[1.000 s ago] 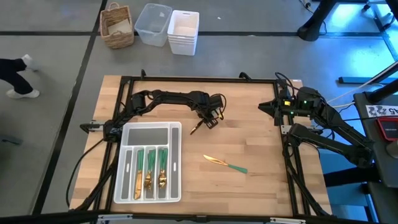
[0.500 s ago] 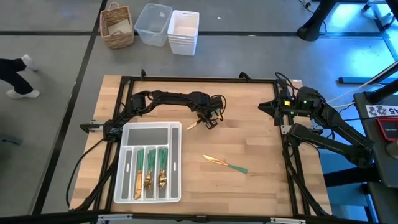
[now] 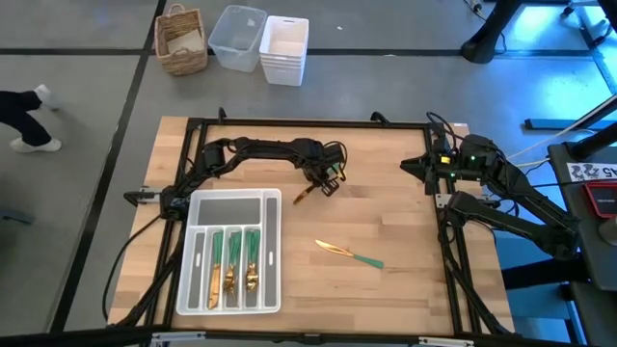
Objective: Sort silverware
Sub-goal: Put the green knife on the silverware tray
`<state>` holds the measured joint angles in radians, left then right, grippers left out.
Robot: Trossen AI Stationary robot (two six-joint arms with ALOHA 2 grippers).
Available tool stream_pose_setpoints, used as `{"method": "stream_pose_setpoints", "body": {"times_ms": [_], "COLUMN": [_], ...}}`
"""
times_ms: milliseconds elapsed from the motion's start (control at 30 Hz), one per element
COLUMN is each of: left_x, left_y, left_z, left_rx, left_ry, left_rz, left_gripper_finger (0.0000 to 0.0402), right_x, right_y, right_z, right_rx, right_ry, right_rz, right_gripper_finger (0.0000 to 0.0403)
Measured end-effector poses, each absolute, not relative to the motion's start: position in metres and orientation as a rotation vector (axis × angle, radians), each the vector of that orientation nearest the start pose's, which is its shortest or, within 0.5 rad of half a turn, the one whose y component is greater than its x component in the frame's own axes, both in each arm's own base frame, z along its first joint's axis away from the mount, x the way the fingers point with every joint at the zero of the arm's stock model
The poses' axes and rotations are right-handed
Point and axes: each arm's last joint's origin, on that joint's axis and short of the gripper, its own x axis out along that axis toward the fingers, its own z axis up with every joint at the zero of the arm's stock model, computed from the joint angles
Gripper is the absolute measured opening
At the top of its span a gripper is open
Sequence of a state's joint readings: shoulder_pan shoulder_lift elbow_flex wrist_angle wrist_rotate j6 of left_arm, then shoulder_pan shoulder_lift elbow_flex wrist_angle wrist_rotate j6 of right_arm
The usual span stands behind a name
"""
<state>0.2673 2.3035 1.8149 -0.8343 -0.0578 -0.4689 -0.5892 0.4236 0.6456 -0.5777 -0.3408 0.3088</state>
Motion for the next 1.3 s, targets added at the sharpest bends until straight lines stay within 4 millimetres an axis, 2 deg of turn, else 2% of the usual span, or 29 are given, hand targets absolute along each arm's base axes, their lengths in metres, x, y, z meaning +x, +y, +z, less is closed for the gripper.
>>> {"method": "stream_pose_setpoints", "body": {"times_ms": [600,700,867,1033,1167,1300], "left_x": [0.44,0.437,0.429,0.414,0.39,0.361], "left_y": [0.152,0.156,0.163,0.163,0.15,0.126], "left_z": [0.156,0.164,0.189,0.227,0.26,0.294], "left_rx": [-0.812,-0.832,-0.835,-0.833,-0.817,-0.771], "left_ry": [1.19,1.173,1.117,1.076,1.133,1.213], "left_rz": [0.445,0.453,0.459,0.462,0.499,0.59], "left_gripper_finger": [0.0018,0.0015,0.0016,0.0012,0.0013,0.0003], "right_x": [0.084,0.084,0.084,0.084,0.084,0.084], "right_y": [-0.044,-0.044,-0.044,-0.044,-0.044,-0.044], "right_z": [0.291,0.291,0.291,0.291,0.291,0.291], "right_rx": [0.462,0.461,0.458,0.437,0.437,0.437], "right_ry": [0.28,0.28,0.281,0.283,0.284,0.284], "right_rz": [-0.294,-0.294,-0.294,-0.29,-0.29,-0.29], "right_gripper_finger": [0.0083,0.0083,0.0083,0.0083,0.0083,0.0083]}}
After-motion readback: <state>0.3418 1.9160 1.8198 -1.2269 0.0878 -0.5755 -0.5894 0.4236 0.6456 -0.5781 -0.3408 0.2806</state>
